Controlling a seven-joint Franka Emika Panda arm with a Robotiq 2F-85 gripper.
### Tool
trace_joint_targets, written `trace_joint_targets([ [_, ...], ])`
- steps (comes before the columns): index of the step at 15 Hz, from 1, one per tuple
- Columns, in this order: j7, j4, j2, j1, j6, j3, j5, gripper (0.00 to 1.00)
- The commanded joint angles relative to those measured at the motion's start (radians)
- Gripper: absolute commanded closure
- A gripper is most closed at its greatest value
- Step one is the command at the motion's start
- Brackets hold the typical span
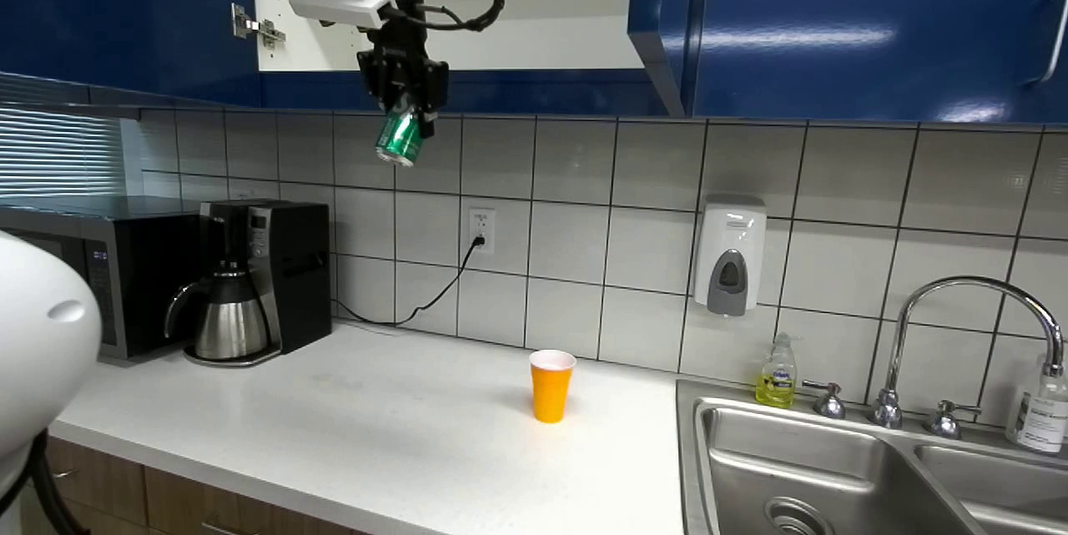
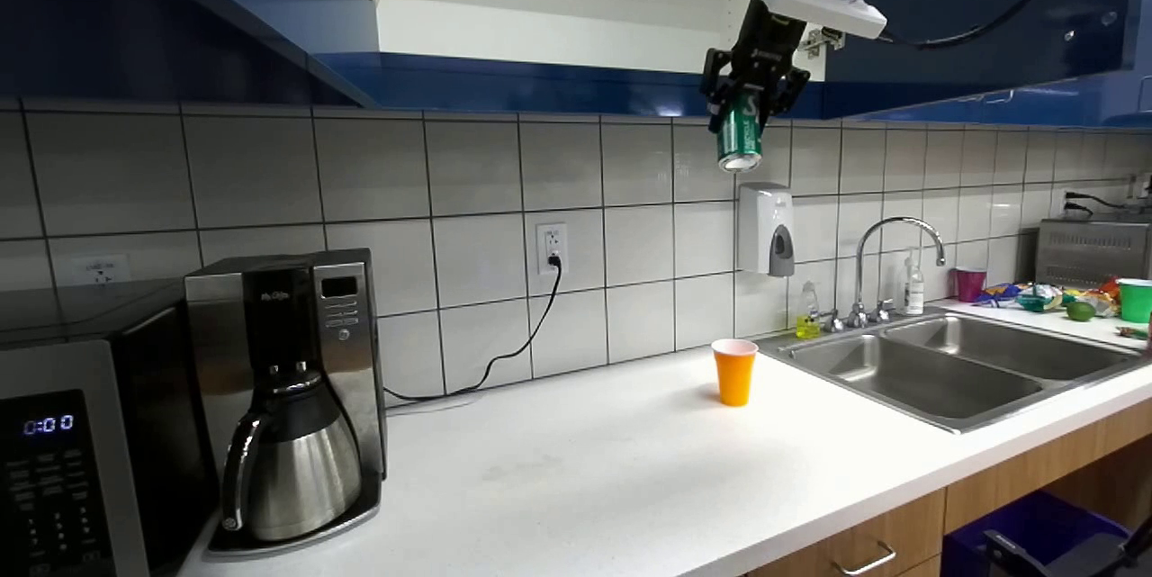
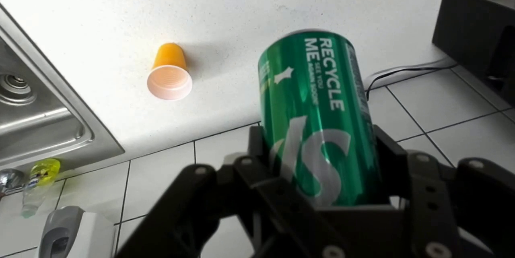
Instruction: Remove the can from the cabinet
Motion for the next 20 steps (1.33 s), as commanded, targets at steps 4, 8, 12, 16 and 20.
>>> trace_joint_targets([
  [4, -0.053, -0.126, 0.022, -0.011, 0.168, 0.013, 0.036, 0.62],
  [8, -0.066, -0.171, 0.085, -0.007, 0.265, 0.013, 0.04, 0.62],
  [12, -0.072, -0.199, 0.158, -0.002, 0.349, 0.014, 0.045, 0.62],
  [16, -0.073, -0.213, 0.243, -0.001, 0.425, 0.015, 0.049, 0.62],
  [20, -0.082, -0.211, 0.319, 0.001, 0.473, 0.015, 0.056, 0.62],
])
